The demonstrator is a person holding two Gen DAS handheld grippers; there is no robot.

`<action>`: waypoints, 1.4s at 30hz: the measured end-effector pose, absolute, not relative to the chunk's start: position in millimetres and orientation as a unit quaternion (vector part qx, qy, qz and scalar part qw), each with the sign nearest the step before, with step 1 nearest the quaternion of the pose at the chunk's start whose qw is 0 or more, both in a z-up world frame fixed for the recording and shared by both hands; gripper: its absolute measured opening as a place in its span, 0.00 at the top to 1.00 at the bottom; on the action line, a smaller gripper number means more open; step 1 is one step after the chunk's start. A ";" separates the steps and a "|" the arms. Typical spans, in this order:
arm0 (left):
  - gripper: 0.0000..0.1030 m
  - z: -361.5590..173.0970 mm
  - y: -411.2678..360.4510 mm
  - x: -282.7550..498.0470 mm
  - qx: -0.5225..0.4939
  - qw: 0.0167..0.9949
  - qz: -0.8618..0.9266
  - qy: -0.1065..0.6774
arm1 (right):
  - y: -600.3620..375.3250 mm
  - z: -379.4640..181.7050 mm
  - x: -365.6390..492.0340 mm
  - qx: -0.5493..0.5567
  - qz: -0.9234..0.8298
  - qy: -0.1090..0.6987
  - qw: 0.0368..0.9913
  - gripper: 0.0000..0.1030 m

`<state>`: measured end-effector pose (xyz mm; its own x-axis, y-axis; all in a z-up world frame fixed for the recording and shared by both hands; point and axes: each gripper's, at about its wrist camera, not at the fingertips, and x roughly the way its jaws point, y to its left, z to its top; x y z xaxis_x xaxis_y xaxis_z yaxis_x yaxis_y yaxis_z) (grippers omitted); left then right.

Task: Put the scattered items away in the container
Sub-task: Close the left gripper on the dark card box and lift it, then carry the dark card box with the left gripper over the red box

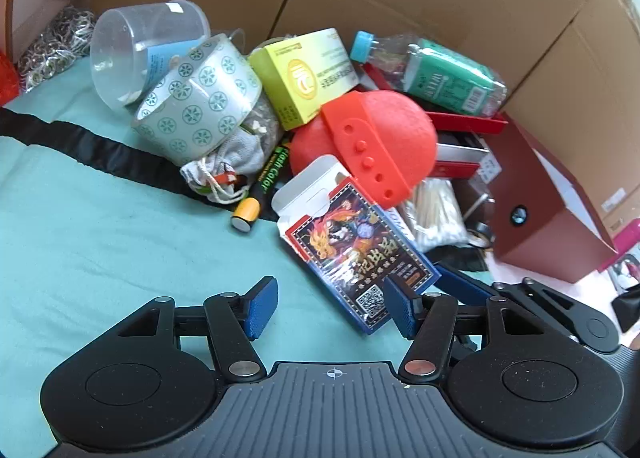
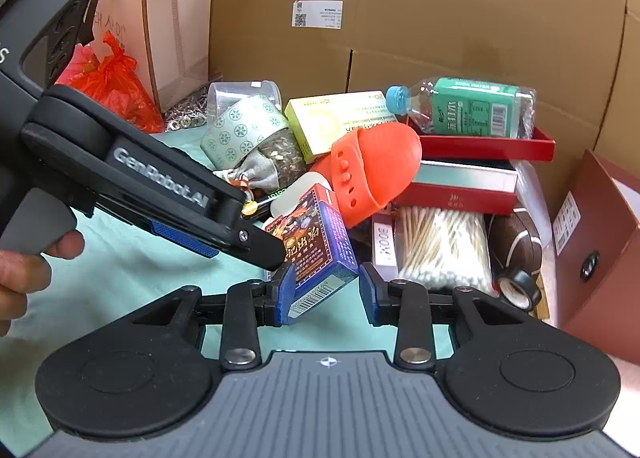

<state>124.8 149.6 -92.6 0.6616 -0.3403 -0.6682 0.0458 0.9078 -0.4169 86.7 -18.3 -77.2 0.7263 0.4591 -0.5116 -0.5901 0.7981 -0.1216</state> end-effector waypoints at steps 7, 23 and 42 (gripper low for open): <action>0.29 -96.7 159.6 128.2 -0.203 0.889 -0.102 0.398 | -15.7 -75.7 89.6 -0.153 0.293 0.226 0.916 0.48; 0.20 -102.2 149.2 152.0 -0.219 0.885 -0.118 0.393 | 16.5 -93.4 81.1 -0.270 0.296 0.200 0.894 0.36; 0.51 -97.6 77.3 107.8 -0.146 0.875 -0.172 0.429 | -66.7 -81.9 45.5 -0.124 0.286 0.328 0.892 0.36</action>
<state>107.8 77.3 -97.6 0.5725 -0.4263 -0.7004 0.1753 0.8981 -0.4033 45.5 -66.7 -81.9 0.6217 0.4289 -0.6553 -0.5911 0.8059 -0.0334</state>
